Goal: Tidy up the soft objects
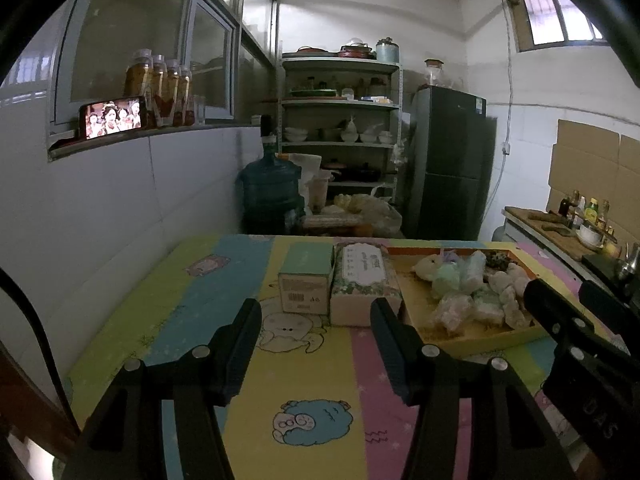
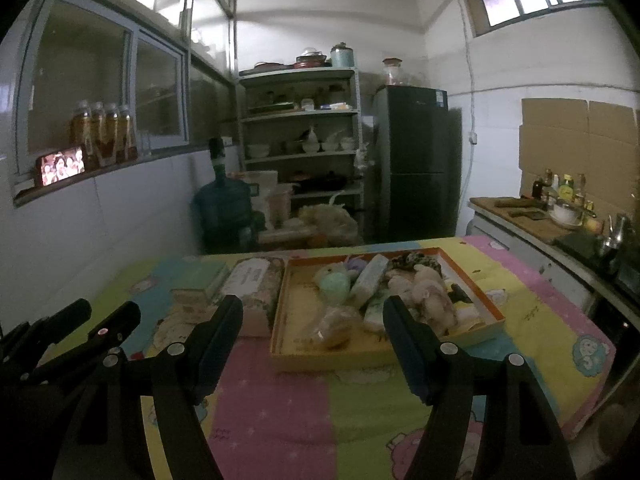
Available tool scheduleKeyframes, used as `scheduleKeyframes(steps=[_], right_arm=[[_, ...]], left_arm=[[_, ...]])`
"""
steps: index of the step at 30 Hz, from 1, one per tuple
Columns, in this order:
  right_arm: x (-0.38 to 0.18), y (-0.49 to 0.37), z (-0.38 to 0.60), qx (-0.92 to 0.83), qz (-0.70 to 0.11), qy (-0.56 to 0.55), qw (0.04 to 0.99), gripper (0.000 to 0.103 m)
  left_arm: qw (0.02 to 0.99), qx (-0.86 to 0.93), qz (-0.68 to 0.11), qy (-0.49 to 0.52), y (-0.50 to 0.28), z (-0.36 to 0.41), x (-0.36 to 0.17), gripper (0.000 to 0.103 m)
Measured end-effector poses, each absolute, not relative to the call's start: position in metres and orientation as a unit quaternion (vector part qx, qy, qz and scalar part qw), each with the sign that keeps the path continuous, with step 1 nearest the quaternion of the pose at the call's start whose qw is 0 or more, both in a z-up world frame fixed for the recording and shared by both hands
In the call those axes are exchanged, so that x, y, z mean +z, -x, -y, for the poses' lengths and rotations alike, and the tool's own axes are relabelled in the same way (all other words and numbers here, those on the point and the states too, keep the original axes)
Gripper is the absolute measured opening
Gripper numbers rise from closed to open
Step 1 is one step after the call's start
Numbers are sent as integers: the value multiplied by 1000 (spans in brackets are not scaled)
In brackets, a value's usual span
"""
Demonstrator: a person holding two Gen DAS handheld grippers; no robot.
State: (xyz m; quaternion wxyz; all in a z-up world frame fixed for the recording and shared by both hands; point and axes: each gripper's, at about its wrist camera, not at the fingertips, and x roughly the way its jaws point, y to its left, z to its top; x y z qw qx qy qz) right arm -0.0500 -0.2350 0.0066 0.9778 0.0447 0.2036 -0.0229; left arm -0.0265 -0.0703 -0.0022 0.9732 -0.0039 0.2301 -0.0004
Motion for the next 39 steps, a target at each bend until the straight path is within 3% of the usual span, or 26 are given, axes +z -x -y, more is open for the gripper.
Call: scheduleKeyframes(steps=[39], right_arm=[[3,47,233,-12,-211,-40,977,75]], left_arm=[[972,0,-233,4,28,69,-4,56]])
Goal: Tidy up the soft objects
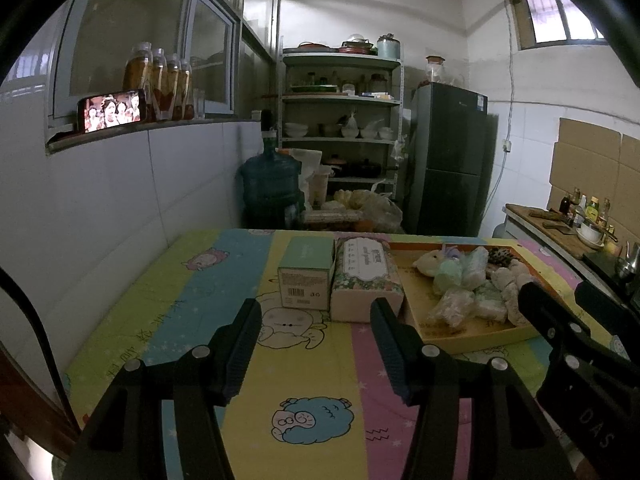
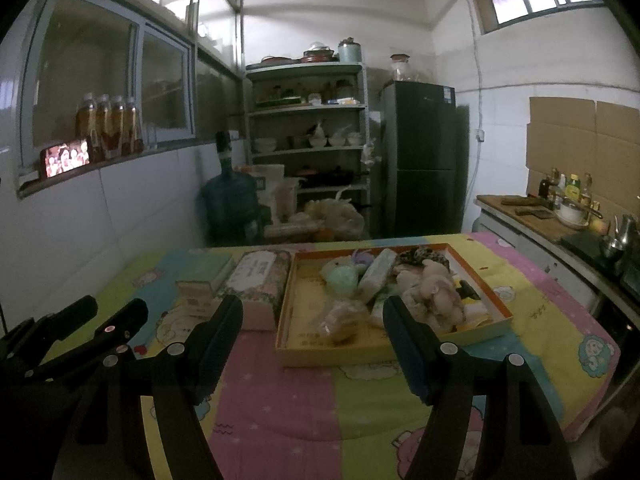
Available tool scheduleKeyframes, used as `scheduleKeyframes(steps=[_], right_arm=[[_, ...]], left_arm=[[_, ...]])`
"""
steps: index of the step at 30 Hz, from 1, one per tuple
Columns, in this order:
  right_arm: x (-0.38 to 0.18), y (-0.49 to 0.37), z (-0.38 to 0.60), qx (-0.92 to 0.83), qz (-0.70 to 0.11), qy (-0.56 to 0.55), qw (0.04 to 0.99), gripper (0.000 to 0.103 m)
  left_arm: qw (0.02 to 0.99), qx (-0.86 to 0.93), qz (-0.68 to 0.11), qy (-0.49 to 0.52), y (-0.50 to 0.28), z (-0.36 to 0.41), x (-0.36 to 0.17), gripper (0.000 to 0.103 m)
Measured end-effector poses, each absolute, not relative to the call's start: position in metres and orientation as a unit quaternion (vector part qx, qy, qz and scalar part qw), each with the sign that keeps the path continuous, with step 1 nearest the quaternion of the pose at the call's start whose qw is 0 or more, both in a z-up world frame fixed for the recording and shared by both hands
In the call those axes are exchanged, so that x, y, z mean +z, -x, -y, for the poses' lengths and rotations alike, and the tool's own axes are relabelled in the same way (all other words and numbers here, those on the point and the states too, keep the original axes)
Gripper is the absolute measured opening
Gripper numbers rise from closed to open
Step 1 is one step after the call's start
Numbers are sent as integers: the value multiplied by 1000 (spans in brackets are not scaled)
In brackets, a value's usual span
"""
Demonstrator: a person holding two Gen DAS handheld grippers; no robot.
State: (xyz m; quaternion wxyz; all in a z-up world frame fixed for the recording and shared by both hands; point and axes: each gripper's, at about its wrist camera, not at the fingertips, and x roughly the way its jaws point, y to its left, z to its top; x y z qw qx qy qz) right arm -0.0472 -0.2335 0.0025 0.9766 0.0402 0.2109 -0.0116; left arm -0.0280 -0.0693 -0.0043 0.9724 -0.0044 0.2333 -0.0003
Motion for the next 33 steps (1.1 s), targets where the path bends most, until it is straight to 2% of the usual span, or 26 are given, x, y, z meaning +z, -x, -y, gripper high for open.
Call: scheduleKeyframes(steps=[33], right_arm=[[3,46,232,-12,-213,-40,976,75]], left_arm=[[973,-3,-232,9,34,65,-9,58]])
